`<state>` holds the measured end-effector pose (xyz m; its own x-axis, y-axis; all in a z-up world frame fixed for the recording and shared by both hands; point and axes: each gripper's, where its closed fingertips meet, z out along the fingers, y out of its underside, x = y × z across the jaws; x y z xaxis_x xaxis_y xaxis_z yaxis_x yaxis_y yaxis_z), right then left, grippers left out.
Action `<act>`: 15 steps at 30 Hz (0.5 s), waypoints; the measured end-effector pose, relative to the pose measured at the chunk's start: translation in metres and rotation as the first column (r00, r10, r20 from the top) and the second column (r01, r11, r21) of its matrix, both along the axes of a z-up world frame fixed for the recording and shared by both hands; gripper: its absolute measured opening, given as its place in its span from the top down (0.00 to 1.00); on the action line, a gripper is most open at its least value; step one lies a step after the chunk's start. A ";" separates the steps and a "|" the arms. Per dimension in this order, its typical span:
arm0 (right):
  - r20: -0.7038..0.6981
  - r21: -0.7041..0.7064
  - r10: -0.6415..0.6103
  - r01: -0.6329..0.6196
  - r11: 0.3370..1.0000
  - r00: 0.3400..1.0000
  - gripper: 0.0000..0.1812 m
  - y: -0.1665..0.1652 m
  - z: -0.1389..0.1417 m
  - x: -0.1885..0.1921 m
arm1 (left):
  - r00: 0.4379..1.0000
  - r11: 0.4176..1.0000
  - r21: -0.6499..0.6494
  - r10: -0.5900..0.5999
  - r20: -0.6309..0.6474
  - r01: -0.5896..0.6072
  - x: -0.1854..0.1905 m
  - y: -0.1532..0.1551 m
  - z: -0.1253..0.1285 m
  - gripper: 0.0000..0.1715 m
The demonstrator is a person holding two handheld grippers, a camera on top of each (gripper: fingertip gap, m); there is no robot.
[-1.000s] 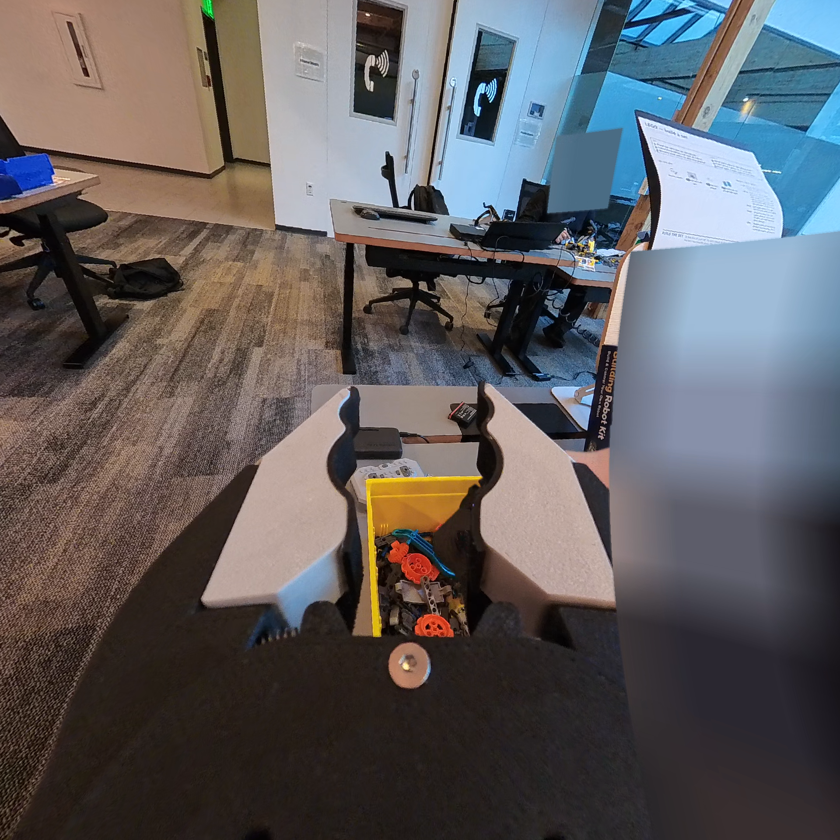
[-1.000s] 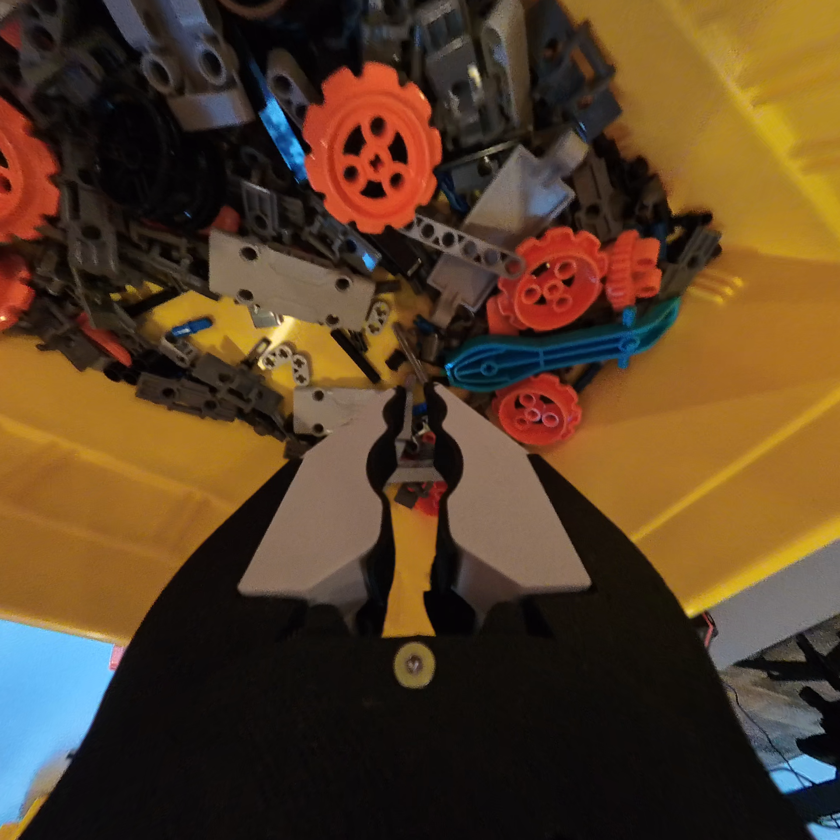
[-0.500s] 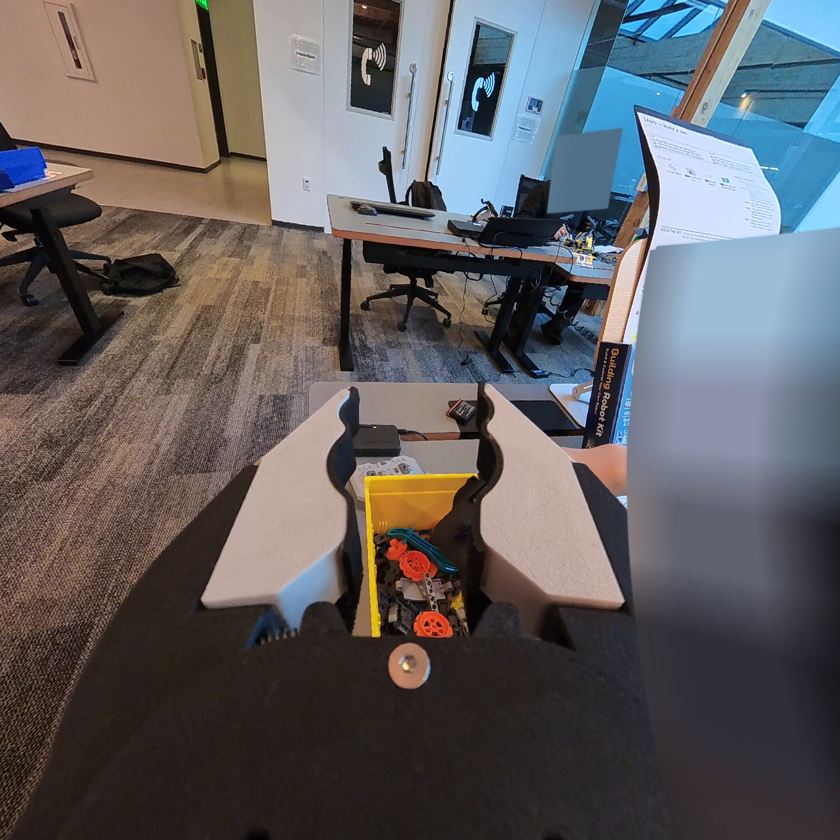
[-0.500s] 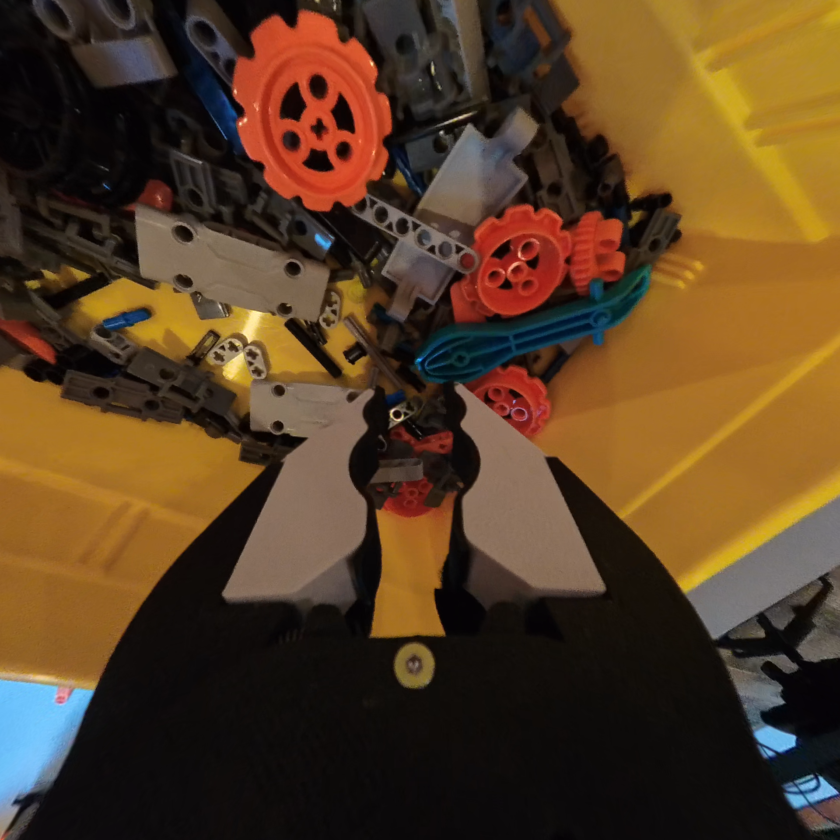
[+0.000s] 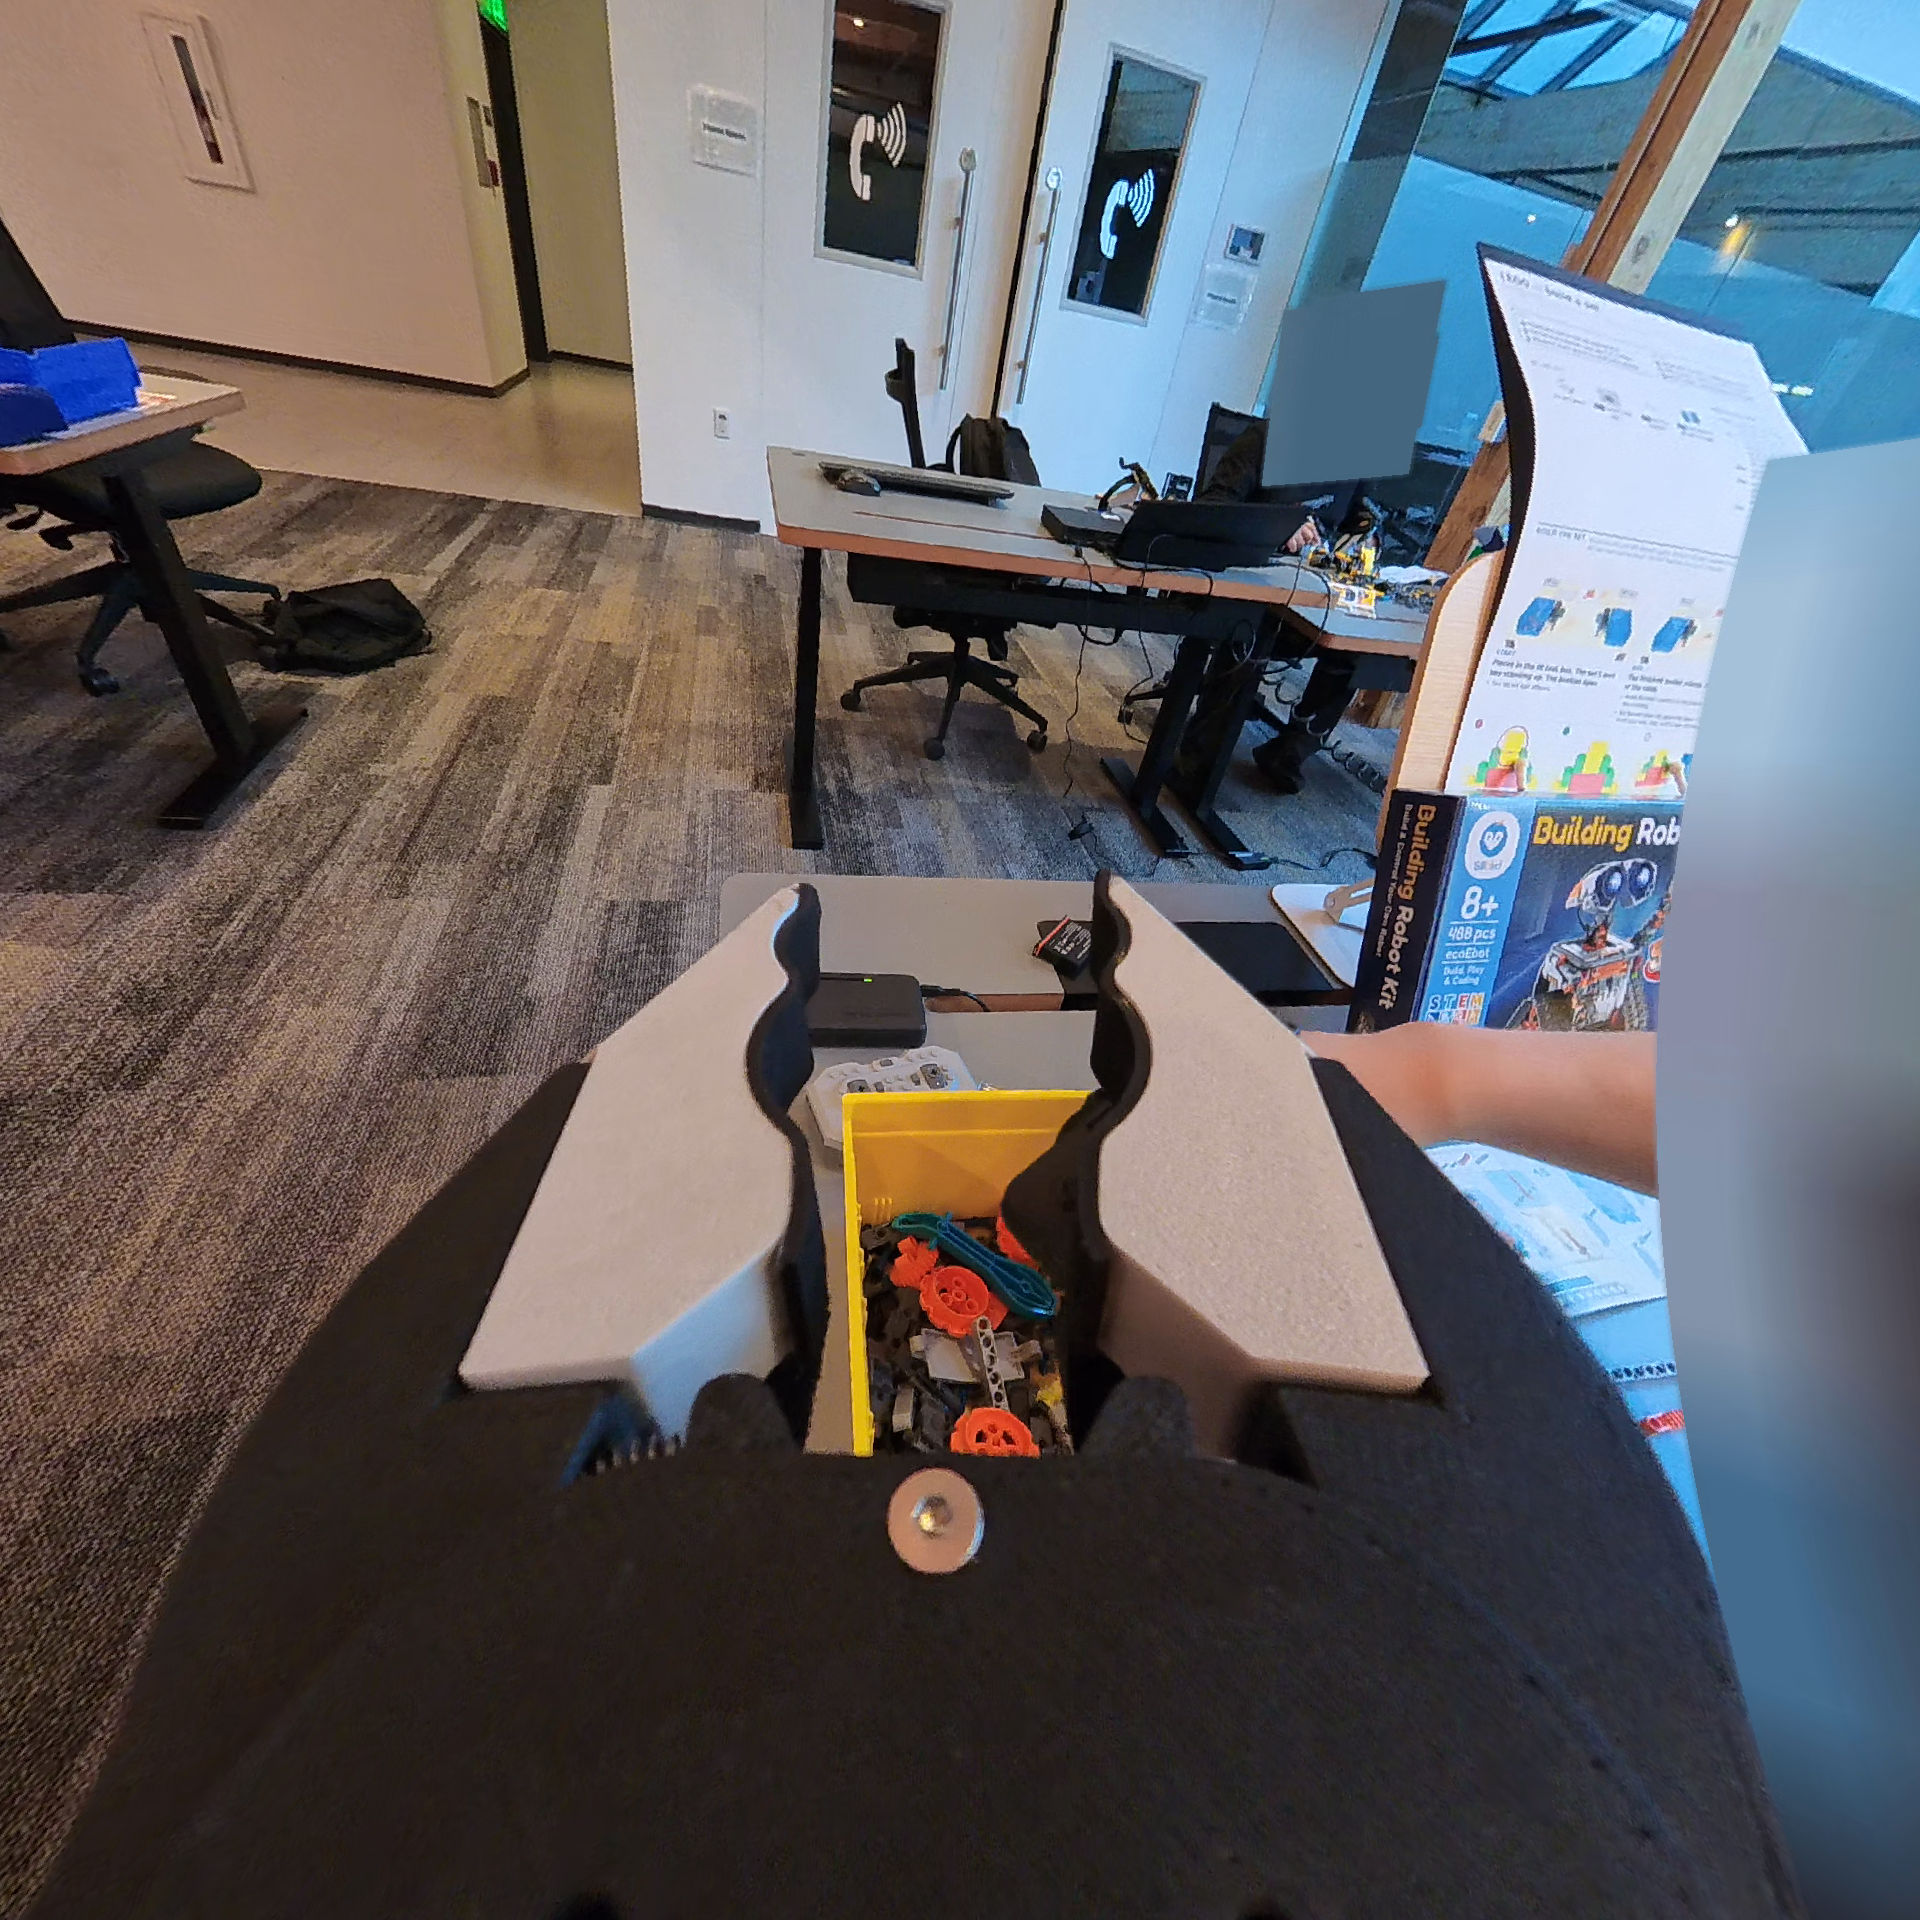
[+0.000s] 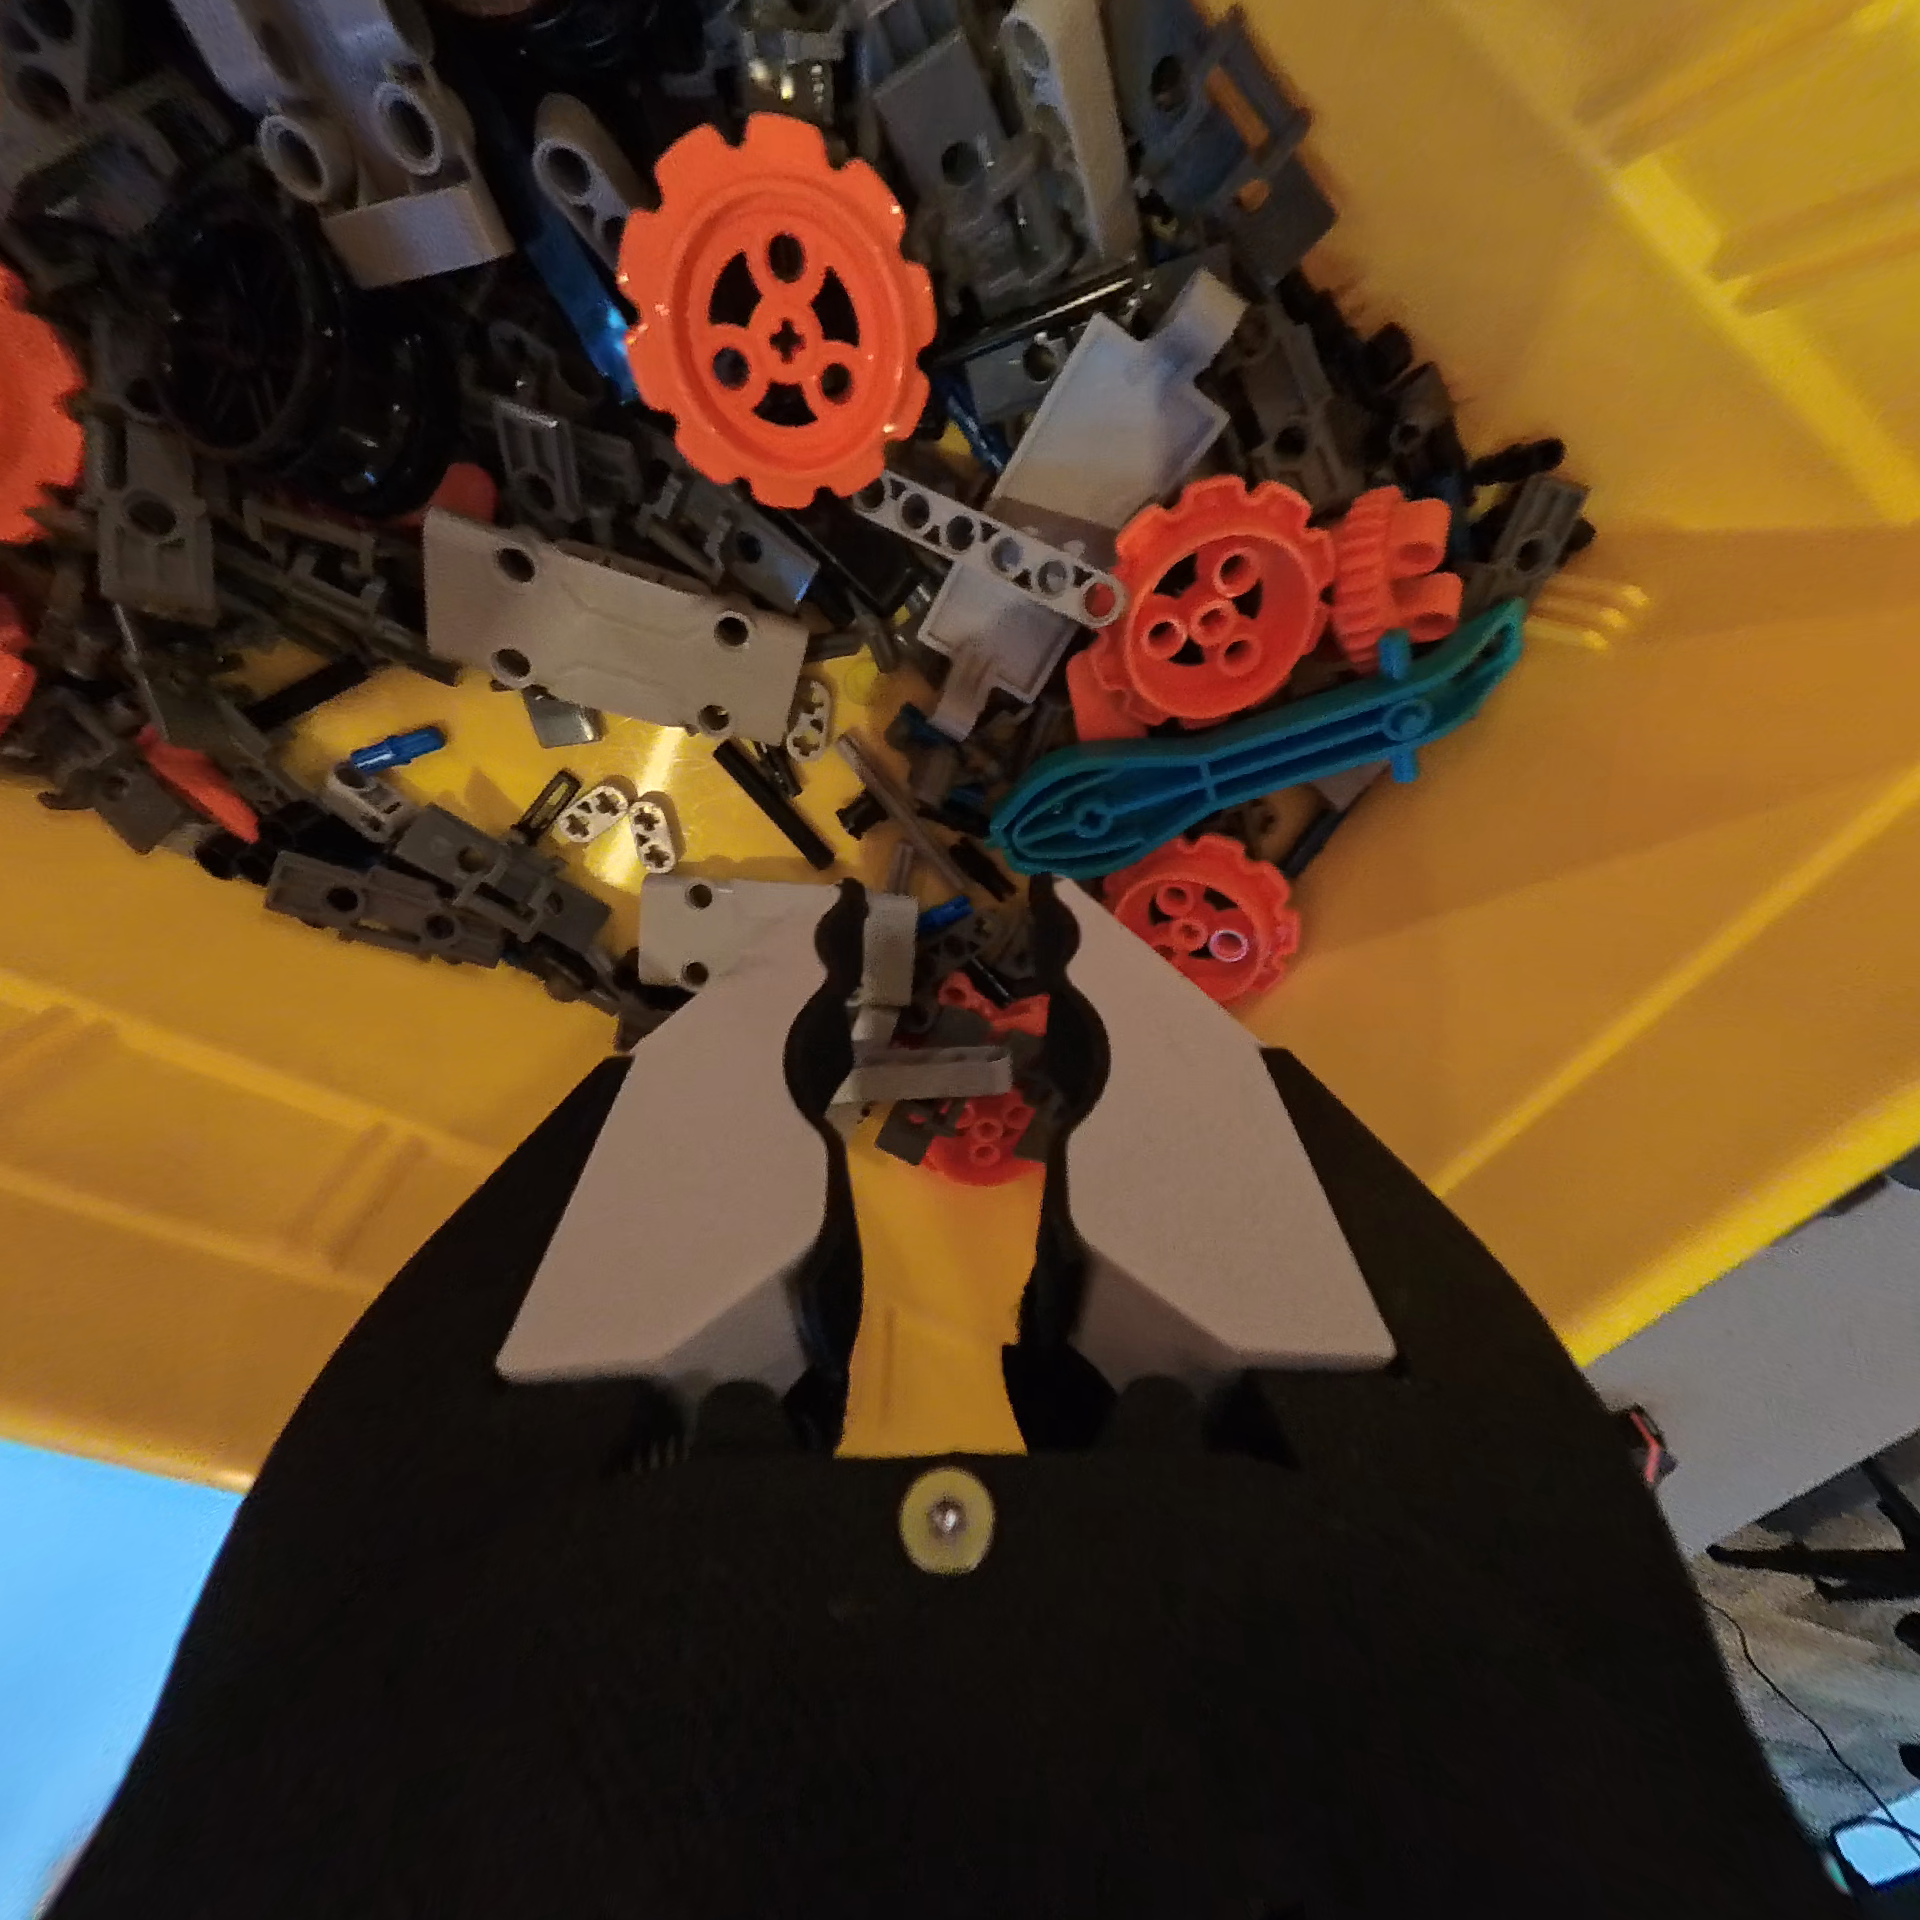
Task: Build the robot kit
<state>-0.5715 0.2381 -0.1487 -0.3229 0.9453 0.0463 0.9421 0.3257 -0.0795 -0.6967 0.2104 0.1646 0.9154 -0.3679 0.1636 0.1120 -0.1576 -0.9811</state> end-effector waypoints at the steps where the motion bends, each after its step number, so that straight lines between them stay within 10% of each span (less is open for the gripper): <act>1: 0.000 0.016 -0.007 0.007 1.000 1.000 0.83 0.003 -0.001 -0.001 | 1.000 1.000 -0.003 -0.001 -0.007 0.001 0.001 0.000 -0.001 0.71; 15: 0.052 -0.054 -0.264 0.267 0.962 0.963 0.76 0.015 -0.009 -0.021 | 1.000 1.000 -0.011 -0.020 -0.016 0.020 0.007 0.001 -0.003 0.71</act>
<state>-0.5927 0.2532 -0.1581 -0.0607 0.9979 -0.0219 0.9971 0.0596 -0.0479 -0.6892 0.2115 0.1621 0.9105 -0.3841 0.1528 0.0929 -0.1702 -0.9810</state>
